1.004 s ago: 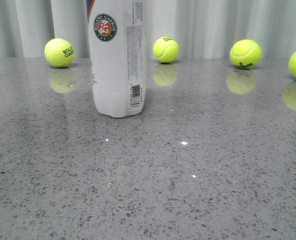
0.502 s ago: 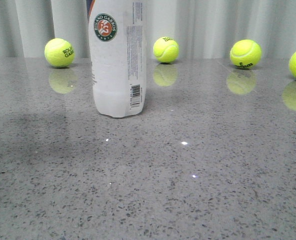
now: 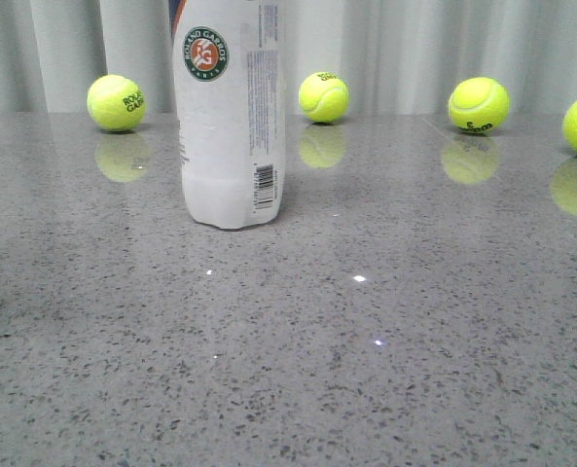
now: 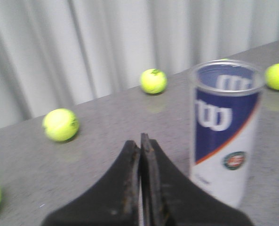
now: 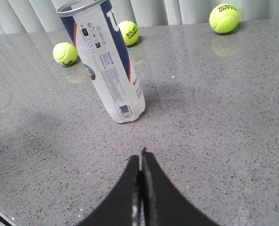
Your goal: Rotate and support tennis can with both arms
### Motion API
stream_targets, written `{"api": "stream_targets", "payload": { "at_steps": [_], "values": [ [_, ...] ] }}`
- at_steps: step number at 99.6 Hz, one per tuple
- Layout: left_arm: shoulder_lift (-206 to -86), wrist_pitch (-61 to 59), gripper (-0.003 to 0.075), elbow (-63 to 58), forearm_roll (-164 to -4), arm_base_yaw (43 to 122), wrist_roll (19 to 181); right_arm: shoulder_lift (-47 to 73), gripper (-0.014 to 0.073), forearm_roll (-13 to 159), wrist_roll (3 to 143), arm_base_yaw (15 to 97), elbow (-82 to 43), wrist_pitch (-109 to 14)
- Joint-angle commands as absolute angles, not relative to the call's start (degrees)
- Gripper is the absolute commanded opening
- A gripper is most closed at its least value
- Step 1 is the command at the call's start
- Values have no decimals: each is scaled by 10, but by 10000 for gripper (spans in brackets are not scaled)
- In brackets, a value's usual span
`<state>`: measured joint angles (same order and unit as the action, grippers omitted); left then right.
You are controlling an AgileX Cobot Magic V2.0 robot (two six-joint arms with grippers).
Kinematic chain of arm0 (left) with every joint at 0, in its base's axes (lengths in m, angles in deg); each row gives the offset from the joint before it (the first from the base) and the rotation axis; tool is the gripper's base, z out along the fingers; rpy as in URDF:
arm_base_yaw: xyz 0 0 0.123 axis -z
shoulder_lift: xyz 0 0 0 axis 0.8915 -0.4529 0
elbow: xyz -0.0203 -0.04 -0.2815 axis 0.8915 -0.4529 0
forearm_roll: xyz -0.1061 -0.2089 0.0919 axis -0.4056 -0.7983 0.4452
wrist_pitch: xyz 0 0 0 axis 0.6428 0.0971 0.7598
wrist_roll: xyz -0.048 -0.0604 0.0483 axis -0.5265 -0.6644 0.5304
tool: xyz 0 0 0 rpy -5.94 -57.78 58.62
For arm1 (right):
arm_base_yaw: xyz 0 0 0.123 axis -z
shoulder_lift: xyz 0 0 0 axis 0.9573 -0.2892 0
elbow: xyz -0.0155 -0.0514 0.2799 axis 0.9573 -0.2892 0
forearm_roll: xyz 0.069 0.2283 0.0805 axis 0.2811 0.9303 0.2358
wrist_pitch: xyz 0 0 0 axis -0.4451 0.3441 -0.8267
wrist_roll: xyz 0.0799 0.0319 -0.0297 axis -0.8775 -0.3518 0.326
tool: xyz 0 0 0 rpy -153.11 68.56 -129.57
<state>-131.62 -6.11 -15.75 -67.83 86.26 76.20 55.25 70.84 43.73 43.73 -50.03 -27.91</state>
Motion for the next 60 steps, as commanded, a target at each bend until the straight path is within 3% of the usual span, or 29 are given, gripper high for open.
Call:
{"api": "stream_targets", "payload": {
  "at_steps": [1, 32, 60],
  "values": [
    [-1313, -15, -18, -150, -681, 820, 762, 548, -60, 712, 438, 440, -486, -324],
    [-1309, -45, -18, -182, -681, 706, 762, 548, -60, 712, 438, 440, -486, -324],
    [-1179, -44, -18, -293, -584, 666, 701, 548, -60, 712, 438, 440, -486, -324]
  ]
}}
